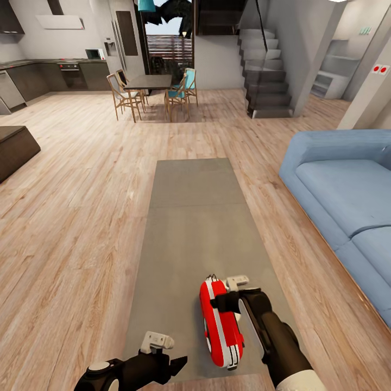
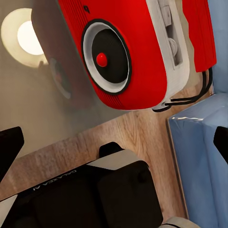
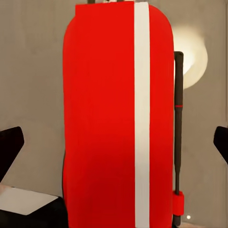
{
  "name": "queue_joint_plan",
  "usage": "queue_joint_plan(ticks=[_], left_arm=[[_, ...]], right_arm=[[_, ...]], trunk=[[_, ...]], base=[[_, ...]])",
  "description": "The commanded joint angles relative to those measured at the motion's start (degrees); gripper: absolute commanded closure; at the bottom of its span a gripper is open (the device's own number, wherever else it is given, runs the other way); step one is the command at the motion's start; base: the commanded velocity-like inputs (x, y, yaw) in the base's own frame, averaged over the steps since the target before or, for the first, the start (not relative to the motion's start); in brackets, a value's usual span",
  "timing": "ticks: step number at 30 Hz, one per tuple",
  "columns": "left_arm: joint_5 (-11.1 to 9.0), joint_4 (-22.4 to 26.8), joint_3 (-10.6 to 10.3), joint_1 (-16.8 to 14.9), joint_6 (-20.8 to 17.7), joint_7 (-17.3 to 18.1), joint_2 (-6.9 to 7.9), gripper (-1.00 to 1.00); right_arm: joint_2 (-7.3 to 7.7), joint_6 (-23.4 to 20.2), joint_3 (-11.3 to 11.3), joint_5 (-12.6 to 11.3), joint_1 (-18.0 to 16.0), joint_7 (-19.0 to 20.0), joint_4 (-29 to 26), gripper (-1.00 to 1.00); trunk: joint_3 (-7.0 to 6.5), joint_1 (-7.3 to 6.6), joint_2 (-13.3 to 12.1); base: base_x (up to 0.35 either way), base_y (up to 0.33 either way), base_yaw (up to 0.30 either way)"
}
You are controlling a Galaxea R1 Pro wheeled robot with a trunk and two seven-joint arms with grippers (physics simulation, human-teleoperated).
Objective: Turn on the radio receiver that's on the table in the living room.
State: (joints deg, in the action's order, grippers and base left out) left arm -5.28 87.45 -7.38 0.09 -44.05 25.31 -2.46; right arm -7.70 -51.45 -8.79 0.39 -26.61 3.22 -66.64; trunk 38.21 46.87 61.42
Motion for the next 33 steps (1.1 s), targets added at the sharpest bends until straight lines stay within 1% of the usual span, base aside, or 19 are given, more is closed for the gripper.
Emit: queue_joint_plan(ticks=[1,6,9,27,29,30,33], left_arm=[[0.00,0.00,0.00,0.00,0.00,0.00,0.00,-1.00],[0.01,0.00,0.00,0.00,0.01,0.00,0.00,-1.00],[-0.01,0.00,0.00,0.00,0.02,0.00,0.00,-1.00],[-0.01,0.00,0.00,0.00,0.02,0.00,0.00,-1.00],[0.00,0.00,0.00,0.00,0.02,0.00,0.00,-1.00],[0.00,0.00,0.00,0.00,0.02,0.00,0.00,-1.00],[0.01,0.00,0.00,0.00,0.02,0.00,0.00,-1.00]], right_arm=[[-0.01,-0.01,0.00,-0.01,-0.29,-0.10,0.43,-1.00],[-0.03,0.02,0.00,-0.02,-2.71,-0.58,4.83,-1.00],[-0.03,0.03,0.02,-0.02,-3.39,-0.96,6.76,-1.00],[-0.18,0.10,0.03,-0.16,-3.72,-2.18,8.56,-1.00],[-0.54,0.21,0.03,-0.13,-3.72,-2.22,9.21,-1.00],[-1.11,0.29,0.02,-0.08,-3.72,-2.23,9.69,-1.00],[-1.95,0.44,0.01,-0.02,-3.72,-2.27,10.45,-1.00]], trunk=[[0.00,0.00,0.00],[0.00,0.00,0.00],[0.00,0.00,0.00],[0.00,0.00,0.00],[0.00,0.00,0.00],[0.00,0.00,0.00],[0.00,0.00,0.00]], base=[[0.000,0.000,0.000],[0.000,0.000,0.000],[0.000,0.000,0.000],[0.000,0.000,0.000],[0.000,0.000,0.000],[0.000,0.000,0.000],[0.000,0.000,0.000]])
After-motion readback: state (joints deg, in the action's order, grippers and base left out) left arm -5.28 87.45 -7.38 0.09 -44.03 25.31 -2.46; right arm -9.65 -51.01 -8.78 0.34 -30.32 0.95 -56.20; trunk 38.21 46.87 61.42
